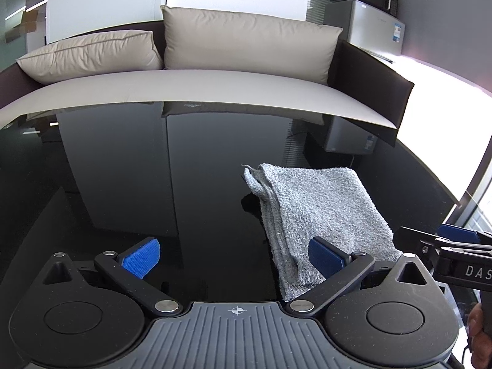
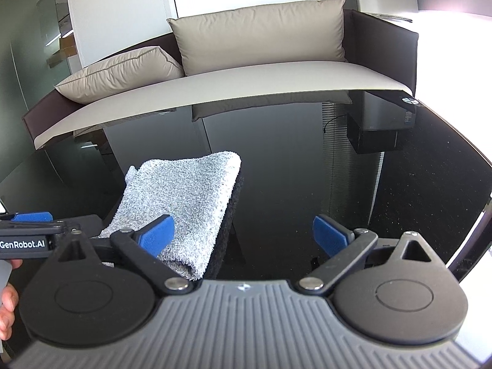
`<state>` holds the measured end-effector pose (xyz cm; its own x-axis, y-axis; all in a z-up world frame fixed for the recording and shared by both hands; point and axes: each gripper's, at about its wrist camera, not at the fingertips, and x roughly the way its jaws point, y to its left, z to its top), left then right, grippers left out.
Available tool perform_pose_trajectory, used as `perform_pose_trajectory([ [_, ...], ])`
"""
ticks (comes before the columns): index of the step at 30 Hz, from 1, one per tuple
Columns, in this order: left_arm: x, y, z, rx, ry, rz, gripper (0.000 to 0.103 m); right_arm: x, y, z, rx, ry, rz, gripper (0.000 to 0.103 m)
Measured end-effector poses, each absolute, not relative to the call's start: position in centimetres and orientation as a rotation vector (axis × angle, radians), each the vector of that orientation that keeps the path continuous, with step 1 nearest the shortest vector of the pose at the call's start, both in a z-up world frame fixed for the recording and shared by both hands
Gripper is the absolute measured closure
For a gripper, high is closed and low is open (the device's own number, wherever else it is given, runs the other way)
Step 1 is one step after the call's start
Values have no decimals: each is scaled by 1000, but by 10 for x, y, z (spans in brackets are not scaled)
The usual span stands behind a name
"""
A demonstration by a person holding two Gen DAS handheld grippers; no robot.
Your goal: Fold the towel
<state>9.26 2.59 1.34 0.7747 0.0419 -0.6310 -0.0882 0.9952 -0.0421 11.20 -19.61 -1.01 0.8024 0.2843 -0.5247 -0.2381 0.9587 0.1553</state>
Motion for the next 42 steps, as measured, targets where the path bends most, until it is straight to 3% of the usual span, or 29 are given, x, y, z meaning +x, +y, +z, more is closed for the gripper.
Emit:
perform_pose_trajectory([
  [42,7,15,24,-6,600,62,1,29,-205,-9,44,556,220,1],
])
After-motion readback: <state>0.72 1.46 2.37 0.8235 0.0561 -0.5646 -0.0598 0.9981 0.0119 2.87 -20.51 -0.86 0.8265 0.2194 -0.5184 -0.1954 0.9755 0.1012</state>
